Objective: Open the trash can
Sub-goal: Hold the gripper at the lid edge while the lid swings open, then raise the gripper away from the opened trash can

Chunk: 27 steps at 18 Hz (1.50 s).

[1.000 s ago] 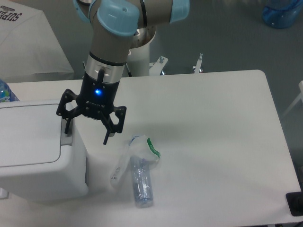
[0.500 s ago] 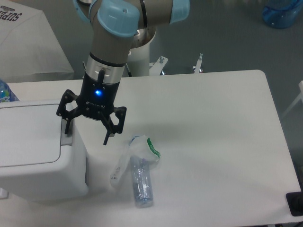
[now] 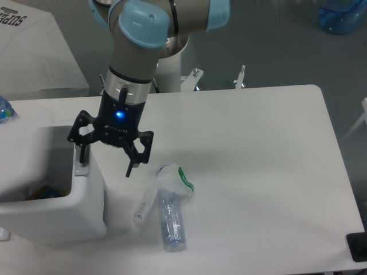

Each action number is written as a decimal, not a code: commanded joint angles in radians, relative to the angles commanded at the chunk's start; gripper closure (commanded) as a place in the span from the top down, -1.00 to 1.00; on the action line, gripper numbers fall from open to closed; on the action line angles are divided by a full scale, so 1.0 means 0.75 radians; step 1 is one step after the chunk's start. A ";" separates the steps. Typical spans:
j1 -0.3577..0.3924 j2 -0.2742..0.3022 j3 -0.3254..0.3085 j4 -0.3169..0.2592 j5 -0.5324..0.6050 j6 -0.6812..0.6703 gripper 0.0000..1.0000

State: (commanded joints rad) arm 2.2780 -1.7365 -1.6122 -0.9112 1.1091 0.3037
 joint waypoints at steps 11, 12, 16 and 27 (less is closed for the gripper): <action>0.067 -0.014 0.235 -0.002 0.033 0.020 1.00; 0.086 -0.016 0.257 0.000 0.065 0.033 1.00; 0.127 -0.012 0.276 -0.014 0.178 0.237 1.00; 0.266 -0.012 0.256 -0.100 0.333 0.573 1.00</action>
State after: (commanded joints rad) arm 2.4774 -1.7457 -1.4205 -0.9863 1.3591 0.7332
